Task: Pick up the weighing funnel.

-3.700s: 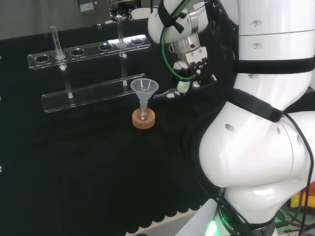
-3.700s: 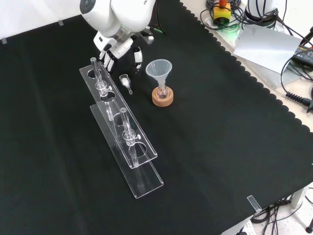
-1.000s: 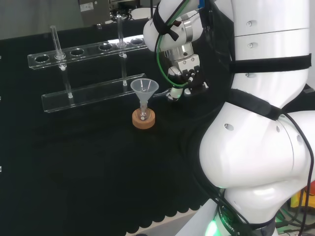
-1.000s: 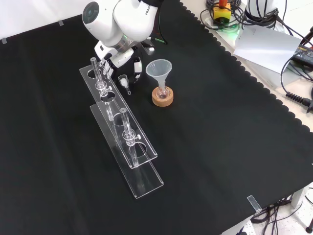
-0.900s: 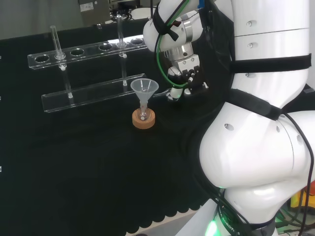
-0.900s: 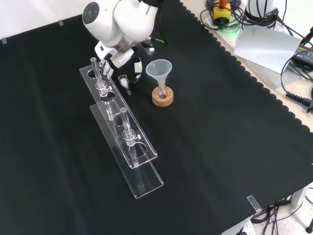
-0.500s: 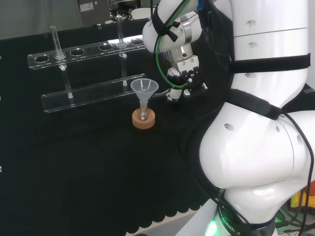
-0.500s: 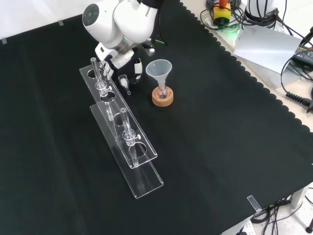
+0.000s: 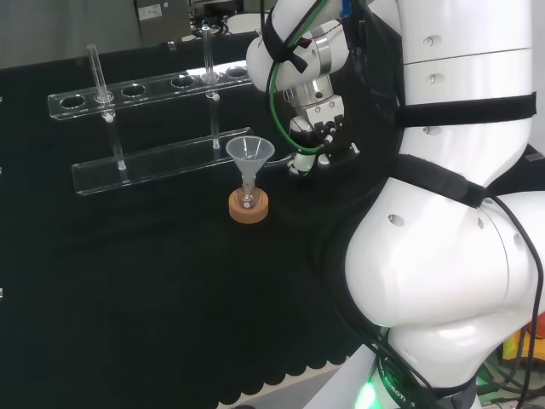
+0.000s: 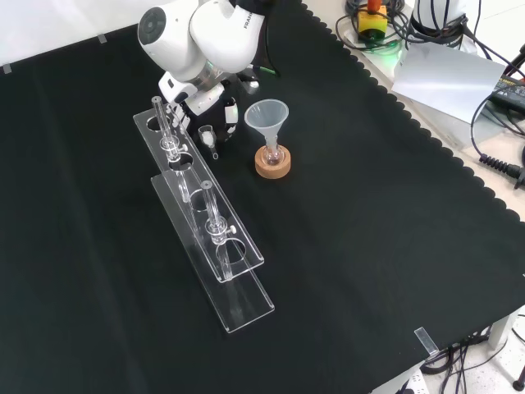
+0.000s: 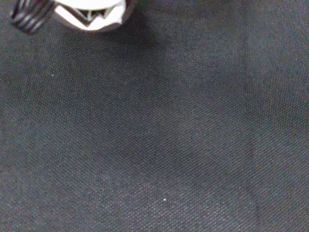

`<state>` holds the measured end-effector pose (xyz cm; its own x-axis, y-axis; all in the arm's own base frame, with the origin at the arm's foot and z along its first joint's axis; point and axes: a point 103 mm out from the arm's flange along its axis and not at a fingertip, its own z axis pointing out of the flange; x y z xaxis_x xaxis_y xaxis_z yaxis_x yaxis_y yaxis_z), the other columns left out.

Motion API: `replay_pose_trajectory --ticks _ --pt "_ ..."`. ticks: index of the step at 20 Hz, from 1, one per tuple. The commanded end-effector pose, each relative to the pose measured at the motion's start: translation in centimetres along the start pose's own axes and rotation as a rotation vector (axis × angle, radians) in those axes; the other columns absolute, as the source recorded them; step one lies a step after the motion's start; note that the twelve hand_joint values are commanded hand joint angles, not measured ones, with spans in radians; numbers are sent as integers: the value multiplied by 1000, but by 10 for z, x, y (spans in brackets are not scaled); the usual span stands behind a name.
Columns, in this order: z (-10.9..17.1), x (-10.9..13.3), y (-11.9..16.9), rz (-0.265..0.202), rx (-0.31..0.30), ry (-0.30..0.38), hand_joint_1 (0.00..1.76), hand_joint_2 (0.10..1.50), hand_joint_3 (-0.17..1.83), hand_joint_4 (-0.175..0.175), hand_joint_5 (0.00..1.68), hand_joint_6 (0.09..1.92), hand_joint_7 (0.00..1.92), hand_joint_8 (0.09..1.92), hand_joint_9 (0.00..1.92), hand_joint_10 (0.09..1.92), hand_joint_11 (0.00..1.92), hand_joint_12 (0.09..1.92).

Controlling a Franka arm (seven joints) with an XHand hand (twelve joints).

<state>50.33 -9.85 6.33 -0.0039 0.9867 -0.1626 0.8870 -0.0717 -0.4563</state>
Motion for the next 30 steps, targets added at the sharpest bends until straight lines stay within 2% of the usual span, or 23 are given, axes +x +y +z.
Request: replay_pose_trajectory --ticks 1,2,5,15,30 --pt "-1 -2 0 9 -5 -13 1026 810 546 133 993 1012 458 740 668 604 323 1355" --pt "-2 -2 -1 12 -4 -18 1043 795 592 138 1014 1043 482 726 686 590 330 1349" --pt "-4 -3 -2 10 -3 -17 1067 745 721 110 1027 1116 522 703 727 563 351 1337" --pt "-27 -20 -15 6 -10 -14 1077 722 778 84 1027 1149 521 694 738 551 364 1331" --pt "-58 -48 -57 54 -105 119 1085 705 801 73 1038 1142 505 689 733 547 364 1331"
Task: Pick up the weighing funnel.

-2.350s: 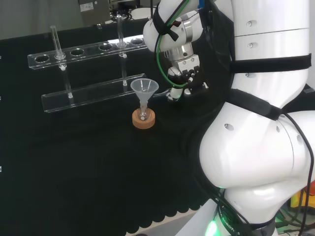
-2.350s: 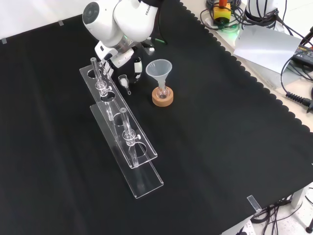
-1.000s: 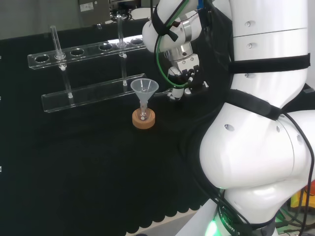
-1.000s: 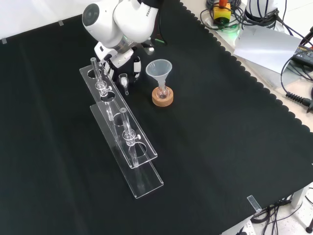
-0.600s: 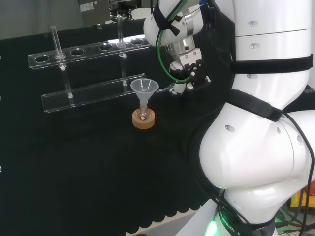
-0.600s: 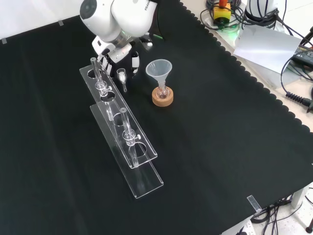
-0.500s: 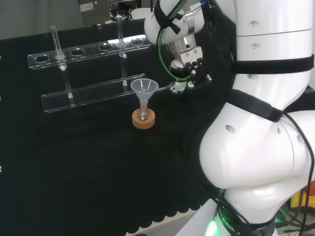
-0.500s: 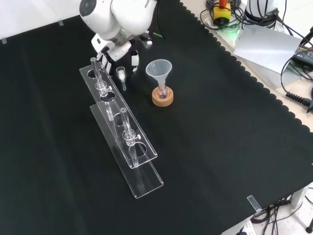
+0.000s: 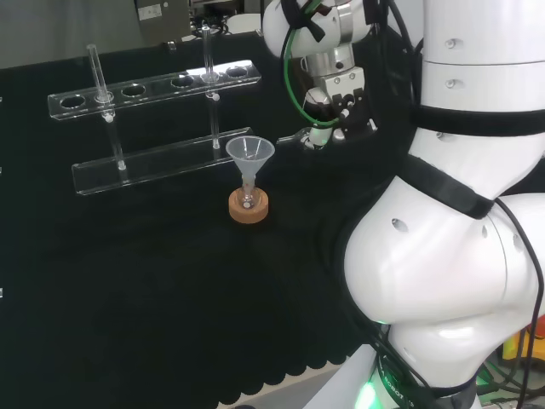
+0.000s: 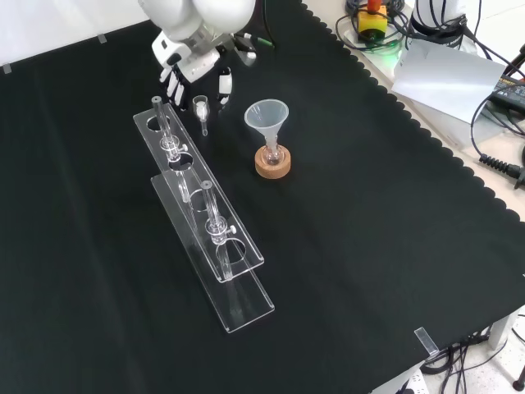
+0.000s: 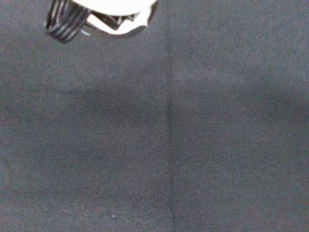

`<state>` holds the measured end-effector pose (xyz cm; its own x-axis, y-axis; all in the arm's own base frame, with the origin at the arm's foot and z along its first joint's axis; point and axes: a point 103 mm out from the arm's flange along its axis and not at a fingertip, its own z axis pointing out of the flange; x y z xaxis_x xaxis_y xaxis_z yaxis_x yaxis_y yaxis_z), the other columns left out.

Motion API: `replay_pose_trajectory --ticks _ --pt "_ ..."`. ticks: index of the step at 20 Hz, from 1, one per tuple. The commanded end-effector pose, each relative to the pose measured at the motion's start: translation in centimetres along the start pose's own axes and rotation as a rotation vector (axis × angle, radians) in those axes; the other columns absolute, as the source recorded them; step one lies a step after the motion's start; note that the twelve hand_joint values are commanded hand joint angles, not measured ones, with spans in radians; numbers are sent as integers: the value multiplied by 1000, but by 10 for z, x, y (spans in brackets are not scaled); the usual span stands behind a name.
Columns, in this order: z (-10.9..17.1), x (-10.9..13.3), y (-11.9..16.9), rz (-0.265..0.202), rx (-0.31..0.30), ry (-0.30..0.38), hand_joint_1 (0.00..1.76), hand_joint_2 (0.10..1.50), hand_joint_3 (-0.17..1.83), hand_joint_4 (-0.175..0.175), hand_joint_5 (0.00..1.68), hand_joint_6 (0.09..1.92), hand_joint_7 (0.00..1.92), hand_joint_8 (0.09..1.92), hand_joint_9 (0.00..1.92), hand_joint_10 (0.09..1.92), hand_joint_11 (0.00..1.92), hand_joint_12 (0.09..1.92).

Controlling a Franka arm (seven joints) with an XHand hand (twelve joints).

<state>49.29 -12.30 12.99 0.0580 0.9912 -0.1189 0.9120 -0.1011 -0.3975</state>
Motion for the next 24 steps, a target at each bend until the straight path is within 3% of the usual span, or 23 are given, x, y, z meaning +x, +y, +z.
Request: replay_pose_trajectory --ticks 1,11,24 --pt "-12 -14 -21 19 -52 55 1085 704 801 72 1039 1141 502 688 733 547 364 1331" --pt "-39 -20 -50 28 -105 49 1088 700 805 72 1045 1134 491 686 730 545 364 1331" --pt "-58 0 -75 -11 -155 85 1090 692 809 76 1054 1121 493 691 730 546 371 1332"
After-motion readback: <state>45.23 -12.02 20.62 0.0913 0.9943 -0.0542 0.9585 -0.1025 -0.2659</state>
